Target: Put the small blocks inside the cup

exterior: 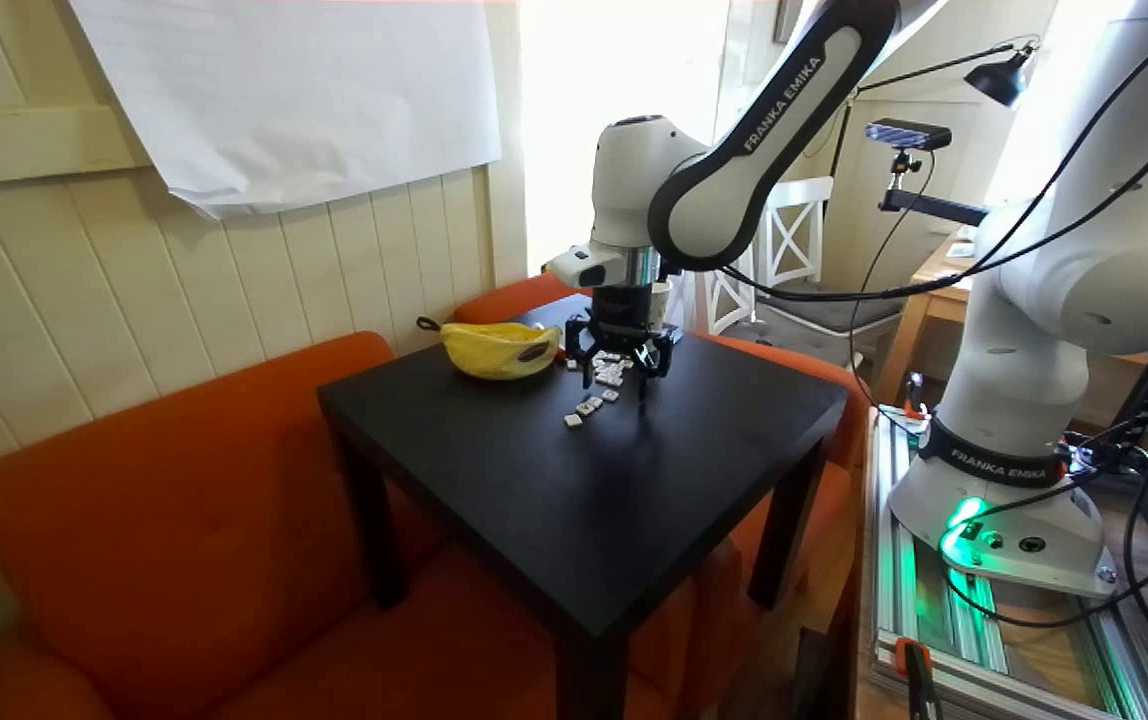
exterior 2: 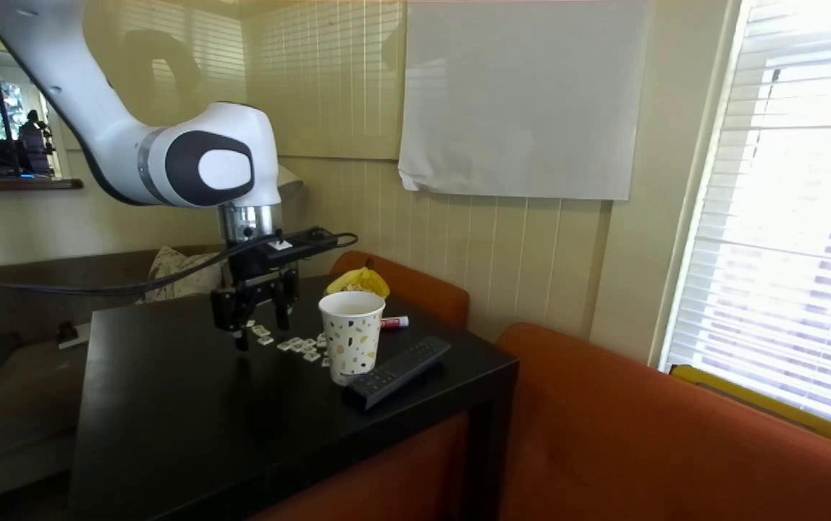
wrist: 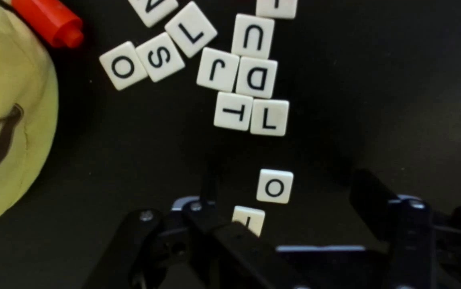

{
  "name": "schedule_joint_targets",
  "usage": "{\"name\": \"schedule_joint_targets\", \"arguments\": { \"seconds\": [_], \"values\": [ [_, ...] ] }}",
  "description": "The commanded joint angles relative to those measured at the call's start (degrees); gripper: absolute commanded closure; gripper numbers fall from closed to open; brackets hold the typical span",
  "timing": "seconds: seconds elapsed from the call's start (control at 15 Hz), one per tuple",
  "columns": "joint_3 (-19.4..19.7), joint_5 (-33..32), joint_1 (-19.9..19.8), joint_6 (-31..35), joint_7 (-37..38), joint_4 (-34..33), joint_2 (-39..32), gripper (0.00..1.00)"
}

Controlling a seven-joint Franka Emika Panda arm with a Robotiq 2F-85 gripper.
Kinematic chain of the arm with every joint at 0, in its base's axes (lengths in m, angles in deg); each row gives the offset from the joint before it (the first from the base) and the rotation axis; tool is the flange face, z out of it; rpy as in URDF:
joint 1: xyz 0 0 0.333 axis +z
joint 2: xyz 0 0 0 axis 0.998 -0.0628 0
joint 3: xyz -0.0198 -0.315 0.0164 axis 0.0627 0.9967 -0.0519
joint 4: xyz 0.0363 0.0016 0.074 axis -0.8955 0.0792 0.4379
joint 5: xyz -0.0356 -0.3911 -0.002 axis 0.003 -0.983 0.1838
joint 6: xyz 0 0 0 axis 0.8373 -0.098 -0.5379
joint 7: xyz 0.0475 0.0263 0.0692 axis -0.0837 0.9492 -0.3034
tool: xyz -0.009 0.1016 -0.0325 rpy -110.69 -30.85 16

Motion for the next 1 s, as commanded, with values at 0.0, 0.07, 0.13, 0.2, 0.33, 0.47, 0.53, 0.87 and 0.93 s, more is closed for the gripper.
{"name": "schedule_joint_targets", "arguments": {
  "seconds": [0.0,0.07,0.13,0.2,0.33,0.47,0.53,0.87,0.93],
  "values": [
    [-1.34,2.62,-1.29,-0.3,-1.99,-1.19,-1.3,0.28],
    [-1.41,2.77,-1.34,-0.32,-2.04,-1.24,-1.33,0.29],
    [-1.47,2.82,-1.41,-0.35,-1.96,-1.36,-1.36,0.37],
    [-1.54,2.98,-1.46,-0.38,-2.03,-1.44,-1.37,0.38],
    [-1.68,2.92,-1.65,-0.41,-1.92,-1.67,-1.33,0.47],
    [-1.75,2.75,-1.83,-0.26,-1.81,-1.89,-1.34,0.51],
    [-1.73,2.71,-1.89,-0.24,-1.8,-2.0,-1.34,0.59],
    [-1.74,2.41,-2.17,-0.15,-1.64,-1.99,-1.42,0.67],
    [-1.77,2.48,-2.22,-0.22,-1.72,-1.95,-1.41,0.65]
  ]
}}
